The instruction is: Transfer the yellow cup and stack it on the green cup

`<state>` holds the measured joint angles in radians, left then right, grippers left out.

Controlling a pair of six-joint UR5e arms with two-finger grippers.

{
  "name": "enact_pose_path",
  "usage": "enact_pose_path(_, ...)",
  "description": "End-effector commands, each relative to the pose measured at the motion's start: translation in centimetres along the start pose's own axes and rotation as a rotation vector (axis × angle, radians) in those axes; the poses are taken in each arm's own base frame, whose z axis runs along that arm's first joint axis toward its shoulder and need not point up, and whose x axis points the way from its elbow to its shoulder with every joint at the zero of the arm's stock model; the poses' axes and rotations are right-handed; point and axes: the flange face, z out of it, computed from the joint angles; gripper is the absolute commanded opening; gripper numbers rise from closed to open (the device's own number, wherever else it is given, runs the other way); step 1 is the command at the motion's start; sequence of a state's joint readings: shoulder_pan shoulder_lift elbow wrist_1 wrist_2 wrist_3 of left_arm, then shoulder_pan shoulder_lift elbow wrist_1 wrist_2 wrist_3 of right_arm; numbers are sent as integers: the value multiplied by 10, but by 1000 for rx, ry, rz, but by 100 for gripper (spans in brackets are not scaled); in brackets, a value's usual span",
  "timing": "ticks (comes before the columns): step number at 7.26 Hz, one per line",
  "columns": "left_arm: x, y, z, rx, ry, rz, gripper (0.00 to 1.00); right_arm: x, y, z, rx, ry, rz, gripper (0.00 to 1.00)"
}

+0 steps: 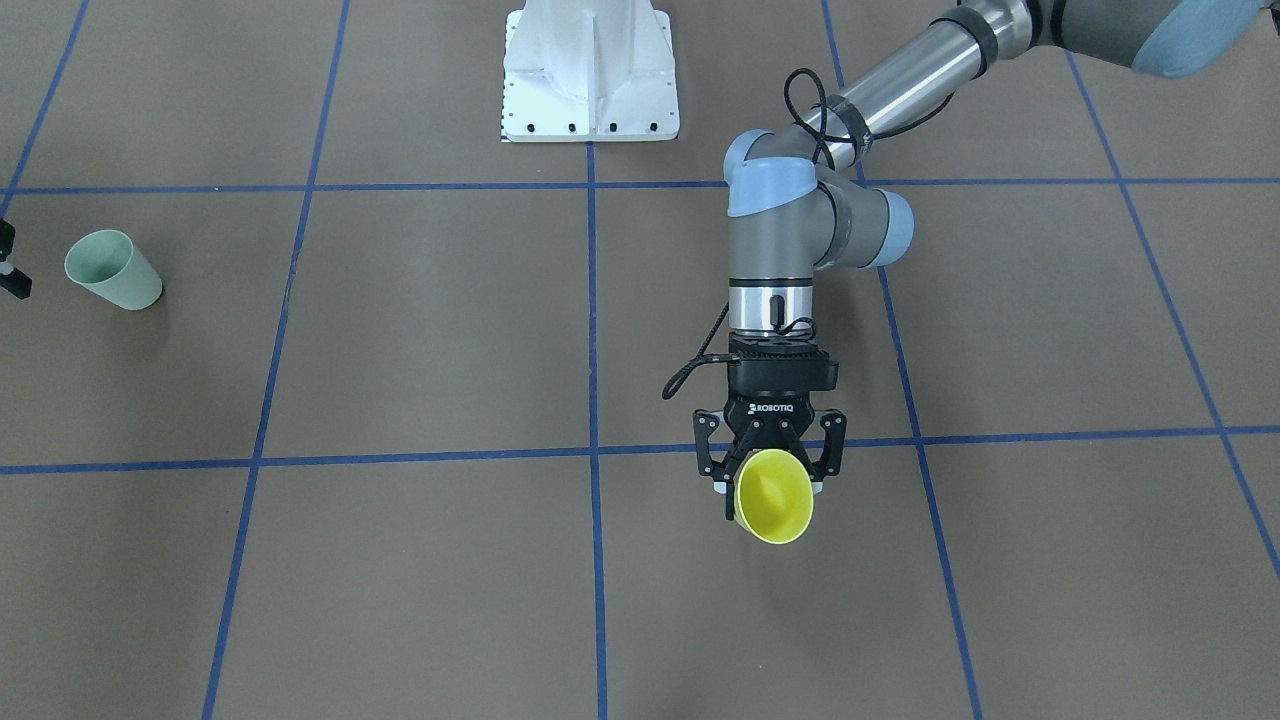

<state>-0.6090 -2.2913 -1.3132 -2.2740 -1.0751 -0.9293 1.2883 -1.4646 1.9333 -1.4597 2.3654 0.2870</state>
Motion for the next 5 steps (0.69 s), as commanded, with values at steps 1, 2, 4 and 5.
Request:
enact_pose_path(1, 72, -7, -29, -27, 161, 161, 48, -4, -6, -1, 27, -9, -26, 100)
enact_pose_path(2, 106, -21, -44, -42, 239, 196, 48, -20, -25, -8, 53, -23, -20, 100)
enact_pose_path(4, 156, -23, -71, -57, 332, 194, 48, -81, -66, 8, 40, -89, 44, 100)
enact_pose_path(5, 184, -15, -91, -56, 382, 187, 48, -110, -85, 17, 34, -110, 84, 100)
